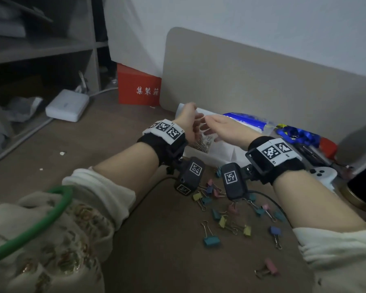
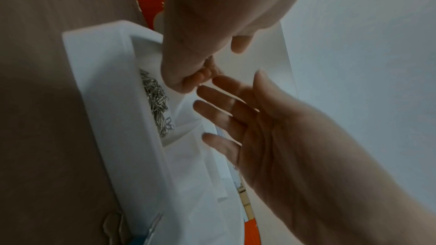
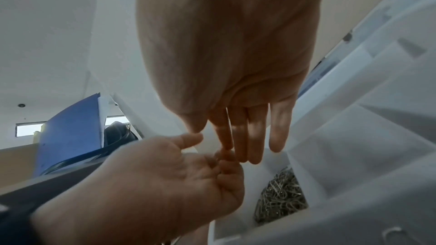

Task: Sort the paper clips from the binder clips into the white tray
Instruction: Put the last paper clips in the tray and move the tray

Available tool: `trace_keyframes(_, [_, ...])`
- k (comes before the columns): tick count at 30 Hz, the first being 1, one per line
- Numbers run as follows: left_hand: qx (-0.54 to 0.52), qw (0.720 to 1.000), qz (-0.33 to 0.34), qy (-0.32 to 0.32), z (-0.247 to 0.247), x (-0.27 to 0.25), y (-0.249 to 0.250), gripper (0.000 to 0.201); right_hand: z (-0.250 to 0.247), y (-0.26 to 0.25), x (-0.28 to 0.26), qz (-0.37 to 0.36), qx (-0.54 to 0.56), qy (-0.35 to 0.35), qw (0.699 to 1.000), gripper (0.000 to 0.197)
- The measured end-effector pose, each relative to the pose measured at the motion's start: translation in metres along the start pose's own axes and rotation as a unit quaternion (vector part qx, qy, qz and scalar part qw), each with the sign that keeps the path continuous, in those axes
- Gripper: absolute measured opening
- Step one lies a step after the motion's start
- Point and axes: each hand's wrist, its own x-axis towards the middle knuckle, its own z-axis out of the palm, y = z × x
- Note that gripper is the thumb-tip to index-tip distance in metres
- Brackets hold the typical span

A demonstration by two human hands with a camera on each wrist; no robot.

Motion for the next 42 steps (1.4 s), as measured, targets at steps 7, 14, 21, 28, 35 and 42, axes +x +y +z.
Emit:
trace_keyframes(7, [0.063, 0.998, 0.001, -0.005, 0.009, 0.013, -0.001, 0.058, 0.008, 0.007, 0.010, 0.020, 0.013, -0.030, 0.999, 0.056])
trace_keyframes(14, [0.084, 0.996, 0.014, -0.039, -0.006, 0.008, -0.001, 0.058, 0.001, 0.014, -0.007, 0.022, -0.033, -0.016, 0.999, 0.052])
trace_keyframes(21, [0.087, 0.993, 0.058, -0.052, -0.006, -0.006, -0.016, 0.057, -0.015, 0.021, -0.042, -0.003, -0.135, -0.067, 0.989, 0.030])
trace_keyframes(28, [0.178, 0.981, 0.062, -0.051, 0.013, -0.027, -0.031, 0.052, -0.016, 0.034, -0.077, 0.030, -0.150, -0.124, 0.980, 0.027])
trace_keyframes(35, [0.205, 0.976, 0.044, -0.060, 0.020, -0.042, -0.040, 0.050, -0.015, 0.043, -0.100, 0.037, -0.136, -0.120, 0.983, 0.026])
trace_keyframes(42, [0.181, 0.979, 0.007, -0.093, 0.028, -0.061, -0.045, 0.048, -0.003, 0.041, -0.107, 0.042, -0.135, -0.125, 0.982, 0.031])
